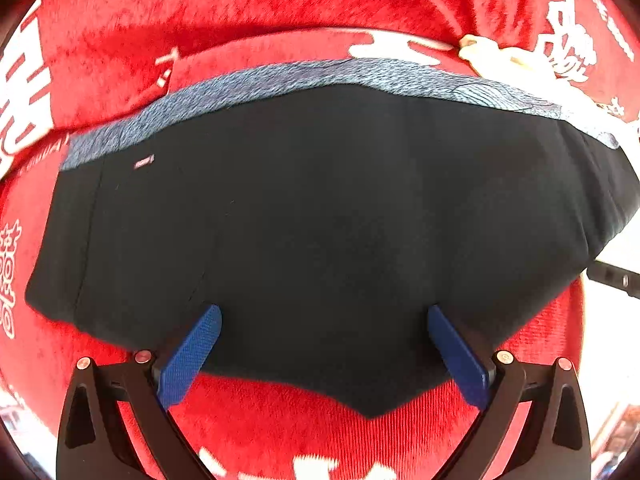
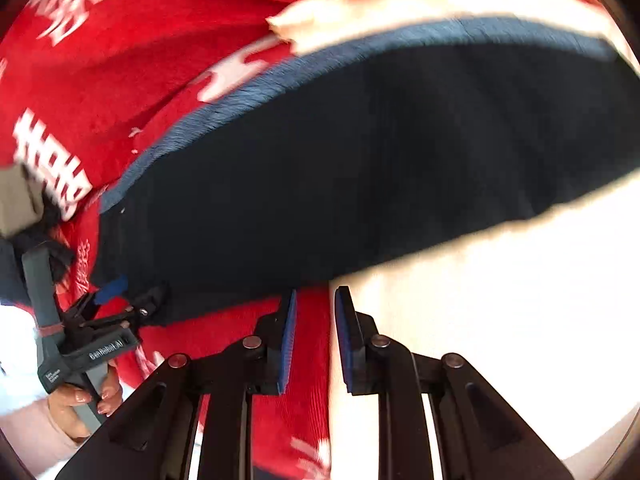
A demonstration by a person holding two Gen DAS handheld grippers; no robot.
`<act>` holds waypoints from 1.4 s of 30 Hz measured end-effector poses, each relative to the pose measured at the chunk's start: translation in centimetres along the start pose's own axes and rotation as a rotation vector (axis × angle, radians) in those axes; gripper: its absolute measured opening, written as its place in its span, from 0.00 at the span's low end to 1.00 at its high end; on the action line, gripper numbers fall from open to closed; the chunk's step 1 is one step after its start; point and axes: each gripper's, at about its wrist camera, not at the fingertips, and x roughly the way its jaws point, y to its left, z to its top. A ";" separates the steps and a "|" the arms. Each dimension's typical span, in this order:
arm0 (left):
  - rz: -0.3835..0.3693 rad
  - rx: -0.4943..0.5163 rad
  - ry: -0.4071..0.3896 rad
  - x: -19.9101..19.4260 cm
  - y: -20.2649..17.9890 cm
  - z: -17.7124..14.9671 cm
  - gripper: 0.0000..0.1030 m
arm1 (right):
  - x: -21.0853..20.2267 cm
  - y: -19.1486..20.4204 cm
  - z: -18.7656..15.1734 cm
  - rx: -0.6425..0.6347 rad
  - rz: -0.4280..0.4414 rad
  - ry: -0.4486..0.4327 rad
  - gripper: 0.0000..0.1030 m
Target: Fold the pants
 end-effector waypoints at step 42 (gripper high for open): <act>0.144 -0.046 0.035 -1.0 -5.3 3.0 1.00 | -6.0 -10.3 -3.3 0.155 -0.154 -0.019 0.44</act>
